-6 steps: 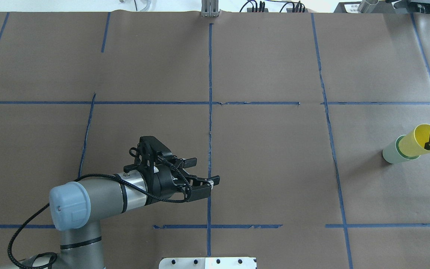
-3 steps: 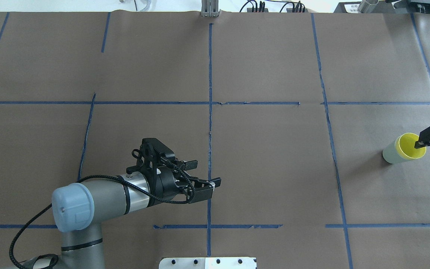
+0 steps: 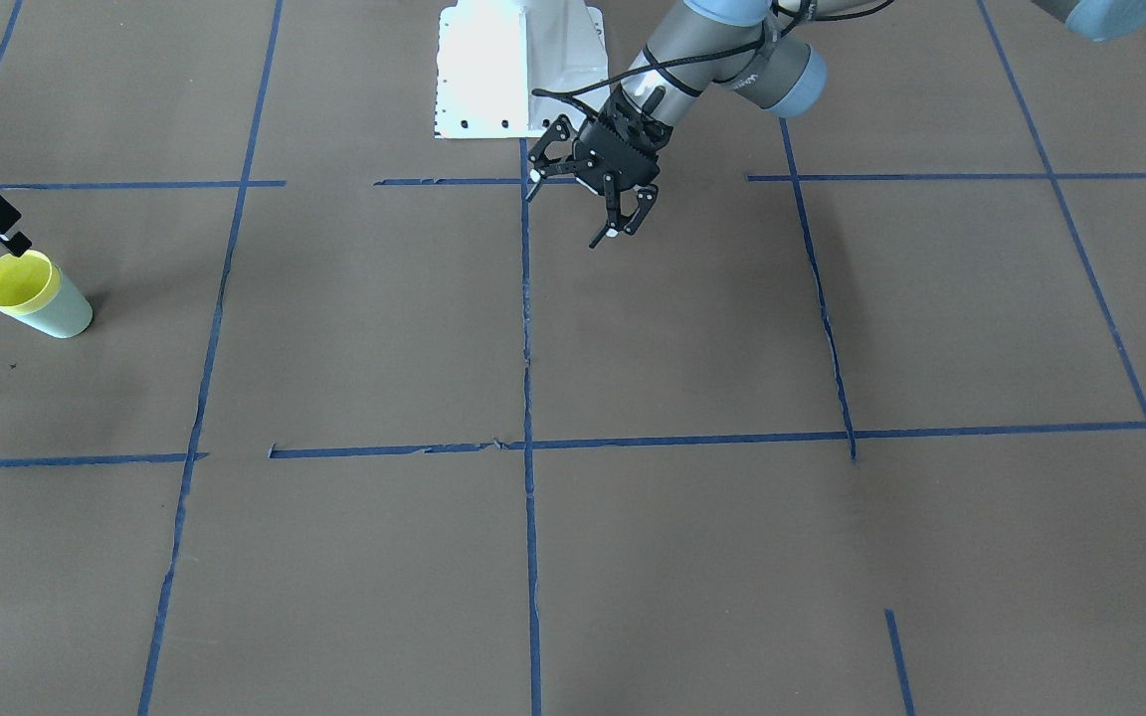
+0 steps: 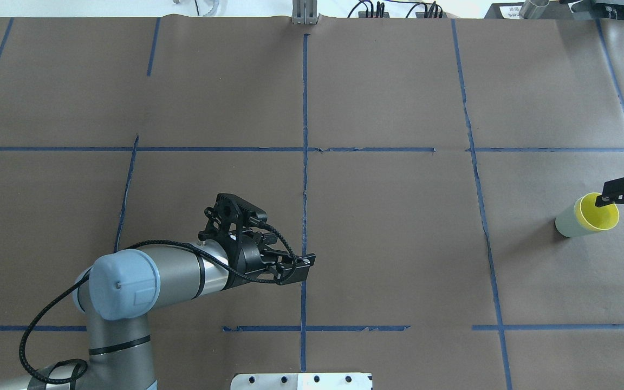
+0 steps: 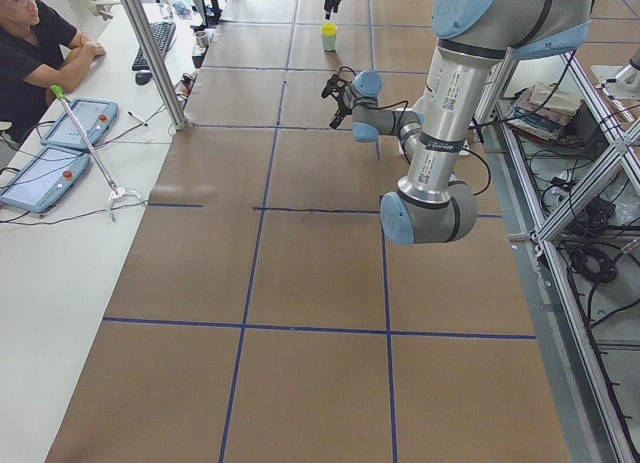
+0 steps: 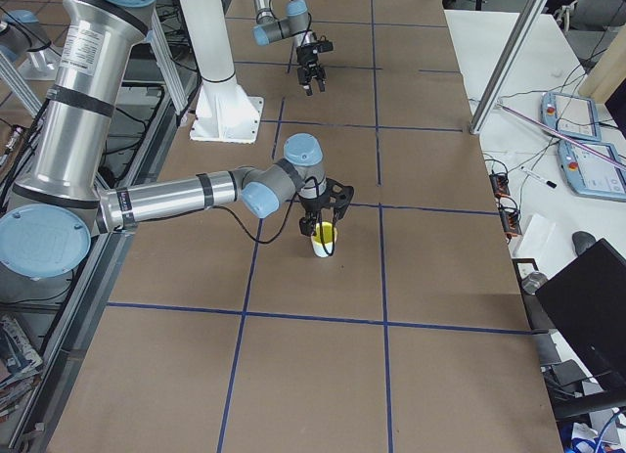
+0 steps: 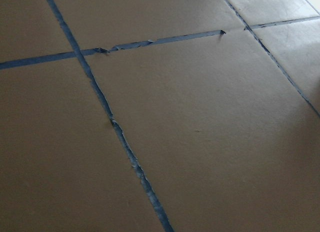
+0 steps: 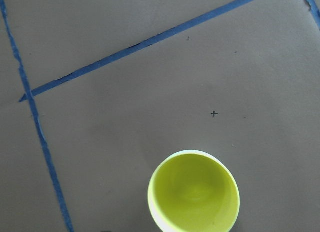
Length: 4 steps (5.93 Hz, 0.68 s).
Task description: Transfer and stack yellow cup on green cup
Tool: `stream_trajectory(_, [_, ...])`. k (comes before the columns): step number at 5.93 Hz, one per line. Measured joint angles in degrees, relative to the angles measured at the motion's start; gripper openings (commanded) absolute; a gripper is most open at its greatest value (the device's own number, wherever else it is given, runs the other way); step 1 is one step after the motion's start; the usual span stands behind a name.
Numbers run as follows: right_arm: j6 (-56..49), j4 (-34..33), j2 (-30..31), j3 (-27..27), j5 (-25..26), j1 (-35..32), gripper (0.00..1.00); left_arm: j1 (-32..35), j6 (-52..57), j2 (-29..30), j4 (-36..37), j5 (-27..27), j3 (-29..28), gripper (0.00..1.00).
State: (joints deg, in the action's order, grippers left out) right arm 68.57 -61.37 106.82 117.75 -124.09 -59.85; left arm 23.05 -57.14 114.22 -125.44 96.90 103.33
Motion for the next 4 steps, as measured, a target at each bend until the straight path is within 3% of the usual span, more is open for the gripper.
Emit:
stream_trajectory(2, [-4.67,-1.24,-0.22,1.20,-1.13,-3.00,1.00,11.52,1.44,-1.28,13.50,13.19,-1.12,1.00])
stream_trajectory(4, [-17.99,-9.31,-1.07,1.21,-5.64,-9.47,1.00,21.95,16.27,-4.04,24.84,19.46,-1.37,1.00])
